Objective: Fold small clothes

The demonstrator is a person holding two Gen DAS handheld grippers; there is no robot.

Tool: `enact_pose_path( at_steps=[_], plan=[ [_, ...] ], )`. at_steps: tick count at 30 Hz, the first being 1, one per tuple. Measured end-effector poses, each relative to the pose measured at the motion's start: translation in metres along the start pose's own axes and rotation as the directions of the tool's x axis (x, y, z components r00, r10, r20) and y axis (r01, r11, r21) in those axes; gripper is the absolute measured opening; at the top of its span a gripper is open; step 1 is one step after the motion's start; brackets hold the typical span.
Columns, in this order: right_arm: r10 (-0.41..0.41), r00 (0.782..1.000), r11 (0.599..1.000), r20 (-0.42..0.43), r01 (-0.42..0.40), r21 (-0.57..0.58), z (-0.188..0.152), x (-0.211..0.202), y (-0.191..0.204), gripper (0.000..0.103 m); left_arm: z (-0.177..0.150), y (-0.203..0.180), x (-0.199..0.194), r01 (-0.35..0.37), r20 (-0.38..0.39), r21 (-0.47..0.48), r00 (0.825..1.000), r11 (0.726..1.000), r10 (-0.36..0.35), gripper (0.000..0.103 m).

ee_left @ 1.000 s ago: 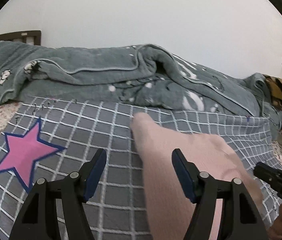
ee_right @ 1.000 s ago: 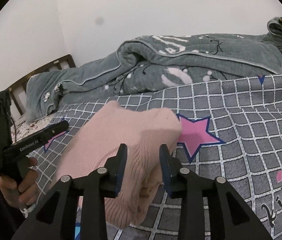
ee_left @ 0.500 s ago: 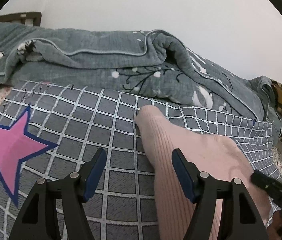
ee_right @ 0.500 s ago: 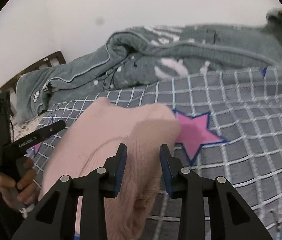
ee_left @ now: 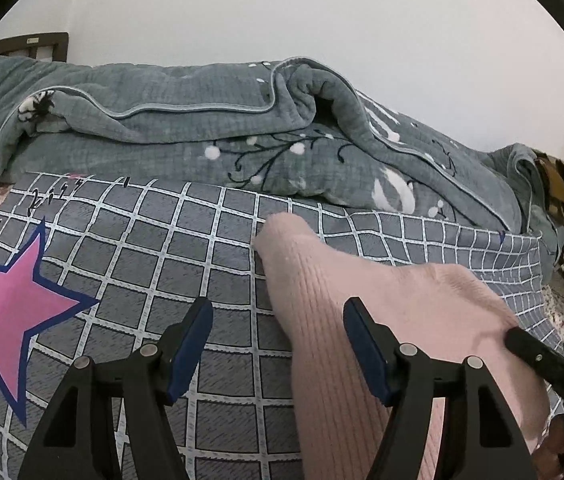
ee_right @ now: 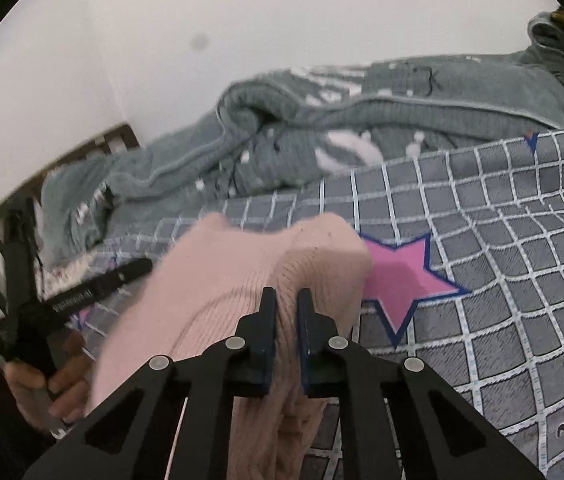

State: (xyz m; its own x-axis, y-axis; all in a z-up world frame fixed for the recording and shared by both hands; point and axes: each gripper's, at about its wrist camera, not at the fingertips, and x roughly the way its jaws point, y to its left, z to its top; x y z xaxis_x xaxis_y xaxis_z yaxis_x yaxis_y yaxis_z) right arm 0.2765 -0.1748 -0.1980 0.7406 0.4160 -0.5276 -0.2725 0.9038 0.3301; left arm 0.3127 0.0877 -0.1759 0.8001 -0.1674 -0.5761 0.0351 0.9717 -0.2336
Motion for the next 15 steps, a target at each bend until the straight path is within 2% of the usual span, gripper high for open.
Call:
enact_pose_path(
  at_steps=[2,6,10,15],
  plan=[
    [-0.003,1.0,1.0,-0.004,0.003,0.001,0.001,-0.001,-0.002,0.01,0.0,0.001,0.0,-0.003,0.003,-0.002,1.0,1.0,0.003,0.066],
    [-0.066,0.995,0.997,-0.081,0.064,-0.034,-0.01,0.015,-0.002,0.01,0.0,0.001,0.0,-0.006,0.006,0.002,1.0,1.0,0.006,0.066],
    [-0.04,0.998,0.999,-0.057,0.038,-0.036,-0.006,0.01,-0.003,0.011,-0.001,0.0,-0.001,0.0,0.018,0.004,1.0,1.0,0.0,0.066],
    [-0.053,0.997,0.997,-0.056,0.05,-0.053,-0.005,0.009,-0.001,0.014,-0.001,-0.004,0.0,-0.001,0.02,0.026,1.0,1.0,0.001,0.066]
  ],
)
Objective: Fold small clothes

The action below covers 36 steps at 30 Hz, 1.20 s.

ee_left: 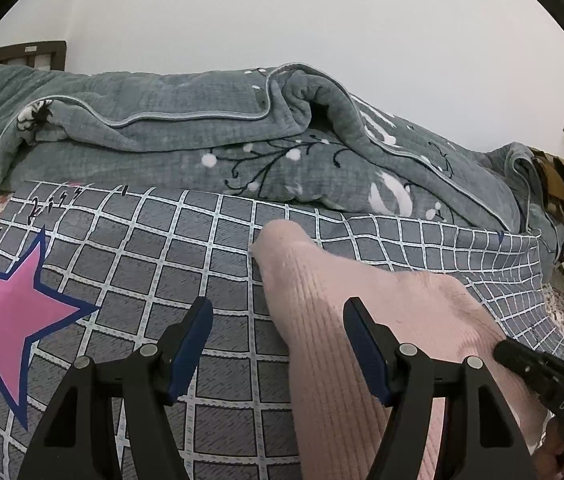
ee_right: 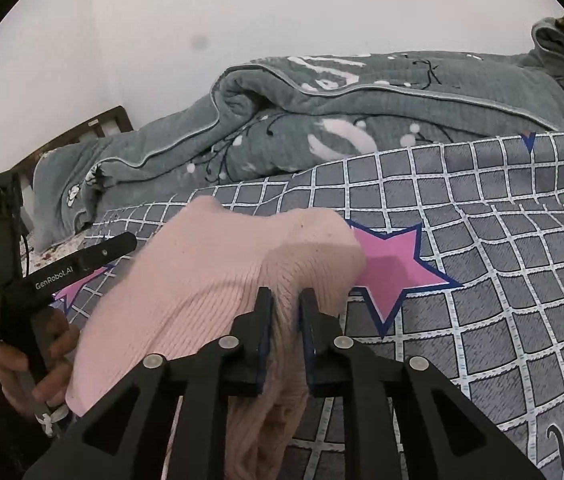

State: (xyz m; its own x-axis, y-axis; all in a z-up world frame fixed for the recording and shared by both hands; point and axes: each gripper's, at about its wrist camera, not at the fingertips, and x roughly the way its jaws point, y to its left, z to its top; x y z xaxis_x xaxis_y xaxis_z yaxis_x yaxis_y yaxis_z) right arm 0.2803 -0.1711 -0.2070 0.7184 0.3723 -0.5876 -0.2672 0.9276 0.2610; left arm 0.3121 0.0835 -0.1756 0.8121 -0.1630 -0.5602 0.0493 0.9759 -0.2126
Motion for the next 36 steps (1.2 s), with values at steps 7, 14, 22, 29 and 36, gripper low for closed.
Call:
enact_pose_path(
  at_steps=[7,14,22,29,36],
  plan=[
    [-0.001,1.0,1.0,0.024,0.001,0.0,0.003,-0.007,0.0,0.02,-0.001,-0.002,0.006,0.006,-0.019,0.003,1.0,1.0,-0.006,0.066],
    [-0.001,0.999,1.0,0.034,0.001,0.003,0.005,-0.01,-0.001,0.02,-0.001,-0.002,0.007,0.018,-0.021,-0.003,1.0,1.0,-0.018,0.066],
    [-0.003,1.0,1.0,0.03,0.003,0.001,0.007,-0.012,0.0,0.022,0.002,0.0,0.008,0.033,-0.026,-0.021,0.999,0.999,-0.034,0.066],
    [-0.009,1.0,1.0,-0.009,0.009,-0.003,0.019,0.0,-0.005,0.038,0.006,0.006,0.01,0.047,-0.019,-0.031,0.999,0.998,-0.047,0.066],
    [0.005,0.993,0.997,-0.117,0.004,0.072,0.027,0.041,-0.022,0.039,0.005,0.007,0.016,0.07,-0.034,-0.022,0.997,0.997,-0.071,0.066]
  ],
)
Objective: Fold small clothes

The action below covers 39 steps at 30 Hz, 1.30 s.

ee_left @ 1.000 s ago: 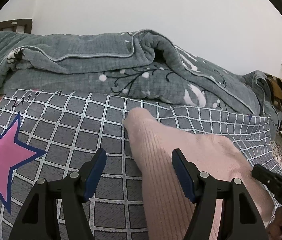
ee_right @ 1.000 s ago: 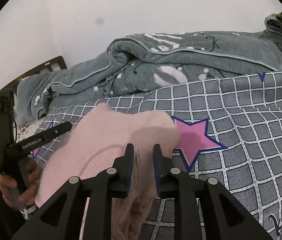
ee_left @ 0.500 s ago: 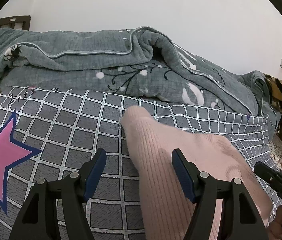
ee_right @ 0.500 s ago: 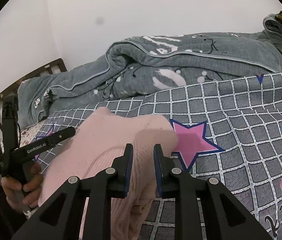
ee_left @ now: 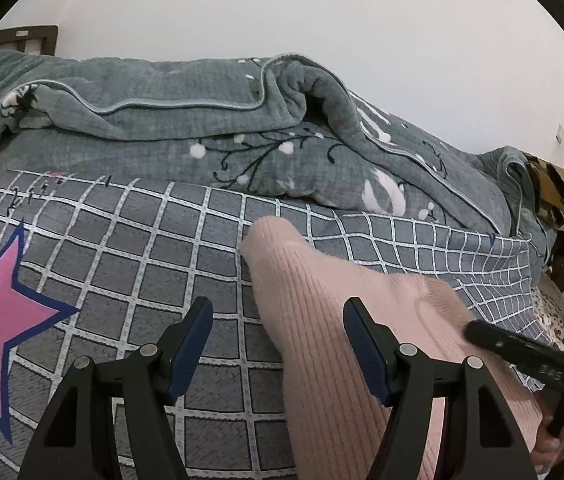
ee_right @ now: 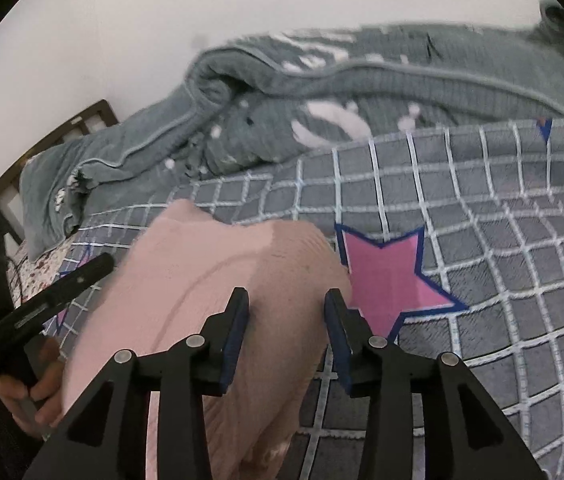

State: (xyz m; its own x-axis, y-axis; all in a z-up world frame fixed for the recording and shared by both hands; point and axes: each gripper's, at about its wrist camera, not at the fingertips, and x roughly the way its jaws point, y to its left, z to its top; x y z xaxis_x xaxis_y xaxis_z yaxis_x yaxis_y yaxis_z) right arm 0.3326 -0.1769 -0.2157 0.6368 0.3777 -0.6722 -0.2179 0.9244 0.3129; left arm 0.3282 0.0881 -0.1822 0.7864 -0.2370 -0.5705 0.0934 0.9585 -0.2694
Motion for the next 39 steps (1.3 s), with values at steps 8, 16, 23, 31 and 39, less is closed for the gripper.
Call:
enact_pose_path(
  at_steps=[8,16,23,31,39],
  plan=[
    [0.026,0.999,1.0,0.039,-0.026,-0.002,-0.004,0.0,-0.004,0.011,-0.001,0.005,0.007,0.026,-0.027,-0.036,0.999,0.999,-0.027,0.066],
    [-0.03,1.0,0.999,-0.001,0.03,0.02,-0.011,0.006,-0.014,0.014,-0.002,0.003,0.01,-0.007,-0.039,-0.033,0.999,0.999,0.005,0.066],
    [-0.038,0.994,0.999,0.103,0.041,-0.026,-0.01,-0.032,0.002,0.028,-0.002,0.006,0.008,-0.022,-0.037,-0.046,0.999,0.999,0.02,0.066],
    [-0.011,0.991,0.985,0.137,0.035,-0.168,-0.032,-0.05,0.041,0.033,-0.004,-0.003,-0.004,0.009,-0.019,-0.036,1.0,0.999,-0.01,0.066],
    [-0.086,0.988,0.976,0.131,0.11,-0.188,-0.044,-0.05,0.049,0.033,-0.018,-0.024,-0.016,-0.015,-0.008,0.035,1.0,0.999,0.015,0.066]
  ],
)
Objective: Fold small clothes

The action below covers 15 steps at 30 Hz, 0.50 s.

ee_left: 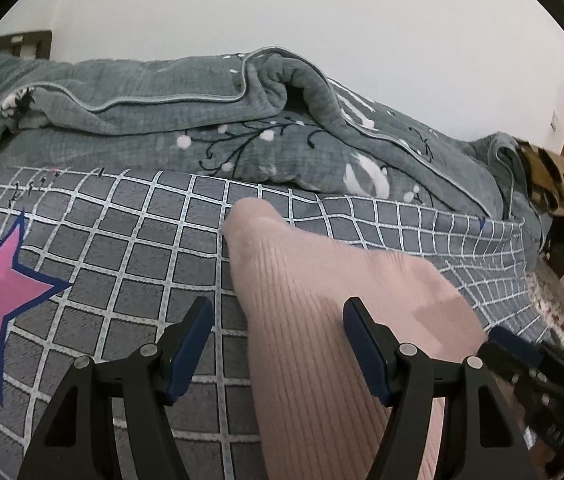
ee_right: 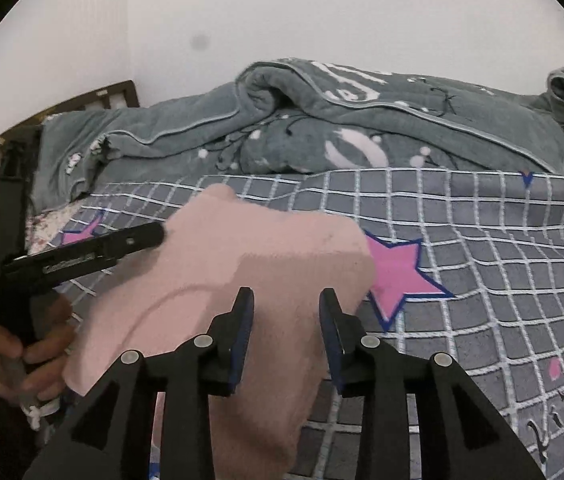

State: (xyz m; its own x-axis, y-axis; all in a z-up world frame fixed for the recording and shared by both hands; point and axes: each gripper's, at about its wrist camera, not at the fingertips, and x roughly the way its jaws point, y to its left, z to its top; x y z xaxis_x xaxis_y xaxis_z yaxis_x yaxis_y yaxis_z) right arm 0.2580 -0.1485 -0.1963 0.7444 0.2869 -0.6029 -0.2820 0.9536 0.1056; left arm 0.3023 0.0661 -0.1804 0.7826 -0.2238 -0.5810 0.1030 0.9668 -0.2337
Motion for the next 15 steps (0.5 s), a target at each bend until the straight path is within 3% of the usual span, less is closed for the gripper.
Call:
enact_pose_path(
  at_steps=[8,15],
  plan=[
    [0.007,1.0,0.997,-0.025,-0.005,0.082,-0.022,-0.007,-0.023,0.035,-0.013,-0.011,-0.011,-0.014,0.0,0.049,1.0,0.999,0.014,0.066],
    [-0.005,0.999,0.996,-0.039,0.008,0.09,-0.023,-0.002,-0.026,0.037,-0.027,-0.018,-0.009,0.018,-0.03,0.072,0.999,0.997,-0.016,0.066]
  ],
)
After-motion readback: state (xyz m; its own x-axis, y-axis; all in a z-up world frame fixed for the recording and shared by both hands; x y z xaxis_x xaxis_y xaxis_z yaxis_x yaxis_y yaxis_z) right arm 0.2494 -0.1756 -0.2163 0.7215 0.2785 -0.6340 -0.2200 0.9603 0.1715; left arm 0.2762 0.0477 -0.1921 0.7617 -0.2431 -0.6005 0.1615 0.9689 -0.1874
